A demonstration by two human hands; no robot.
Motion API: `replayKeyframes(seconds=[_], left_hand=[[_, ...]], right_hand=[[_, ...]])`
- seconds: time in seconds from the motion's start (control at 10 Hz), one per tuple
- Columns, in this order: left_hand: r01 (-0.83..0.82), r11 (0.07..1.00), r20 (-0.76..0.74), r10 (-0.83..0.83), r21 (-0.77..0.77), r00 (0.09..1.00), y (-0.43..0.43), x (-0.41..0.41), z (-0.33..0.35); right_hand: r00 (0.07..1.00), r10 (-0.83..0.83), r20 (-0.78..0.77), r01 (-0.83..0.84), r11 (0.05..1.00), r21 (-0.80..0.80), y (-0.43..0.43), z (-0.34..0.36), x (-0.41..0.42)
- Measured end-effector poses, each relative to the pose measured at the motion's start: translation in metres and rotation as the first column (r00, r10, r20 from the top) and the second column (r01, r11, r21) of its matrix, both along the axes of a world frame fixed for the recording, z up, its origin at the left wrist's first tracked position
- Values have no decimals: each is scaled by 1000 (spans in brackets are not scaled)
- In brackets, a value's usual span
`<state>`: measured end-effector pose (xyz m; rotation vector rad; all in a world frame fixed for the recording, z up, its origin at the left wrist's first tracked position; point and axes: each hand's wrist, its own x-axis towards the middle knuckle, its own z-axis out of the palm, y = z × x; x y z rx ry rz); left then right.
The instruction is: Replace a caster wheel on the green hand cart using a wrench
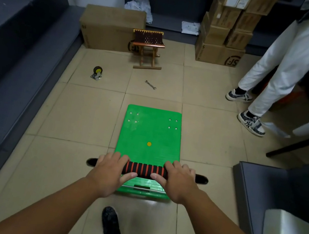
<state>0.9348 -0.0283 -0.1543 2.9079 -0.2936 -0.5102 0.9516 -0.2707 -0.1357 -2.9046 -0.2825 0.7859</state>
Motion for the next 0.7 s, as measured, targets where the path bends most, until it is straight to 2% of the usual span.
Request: replayKeyframes(seconds=[0.4,0.5,0.6,0.7], left_hand=[[2,1000,-24,-2,6,1000,-1,-92,9],[22,999,-13,-21,37,1000,-3,-98,11],[48,992,61,-56,117,997,1,-118,21],[-8,999,237,16,-33,971,22,-155,29]], right_hand=[[998,24,57,-20,998,-61,-2,1,-92],[1000,-2,-28,2,1000,-8,-1,12,-97],[973,-205,-107,231,846,481,0,48,-92],[921,-390,-22,206,435,876,-24,136,-75]])
